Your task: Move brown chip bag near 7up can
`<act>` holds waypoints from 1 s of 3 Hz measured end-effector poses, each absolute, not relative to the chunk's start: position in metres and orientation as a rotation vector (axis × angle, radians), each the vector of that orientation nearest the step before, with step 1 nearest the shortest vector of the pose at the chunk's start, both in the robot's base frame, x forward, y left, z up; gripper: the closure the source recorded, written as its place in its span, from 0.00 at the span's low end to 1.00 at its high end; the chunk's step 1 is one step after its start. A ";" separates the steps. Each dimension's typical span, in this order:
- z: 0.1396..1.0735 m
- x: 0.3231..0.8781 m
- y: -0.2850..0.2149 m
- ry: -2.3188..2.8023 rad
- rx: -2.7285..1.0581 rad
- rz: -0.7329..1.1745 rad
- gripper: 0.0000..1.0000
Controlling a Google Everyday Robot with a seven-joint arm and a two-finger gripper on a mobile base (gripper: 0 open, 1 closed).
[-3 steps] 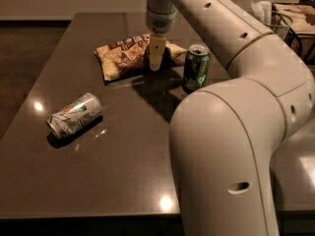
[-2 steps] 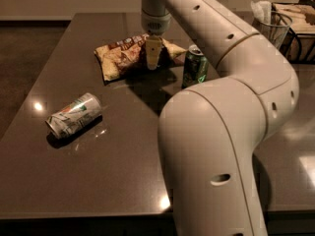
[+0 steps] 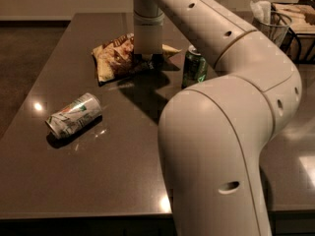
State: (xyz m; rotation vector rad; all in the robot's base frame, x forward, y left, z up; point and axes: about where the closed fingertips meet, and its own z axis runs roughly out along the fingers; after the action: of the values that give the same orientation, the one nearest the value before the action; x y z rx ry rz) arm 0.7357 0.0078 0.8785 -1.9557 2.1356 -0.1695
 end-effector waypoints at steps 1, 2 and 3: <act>0.885 0.711 0.027 2.084 -2.004 -0.144 0.87; 0.887 0.677 0.046 2.033 -2.056 -0.097 1.00; 0.876 0.645 0.056 2.028 -2.086 -0.019 1.00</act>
Offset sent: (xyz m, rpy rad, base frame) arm -0.1122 0.0572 0.0147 0.0464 0.0566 0.1701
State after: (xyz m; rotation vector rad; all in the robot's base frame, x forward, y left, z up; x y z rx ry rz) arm 0.6452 0.0558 0.8759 -2.0862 2.0278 -0.0187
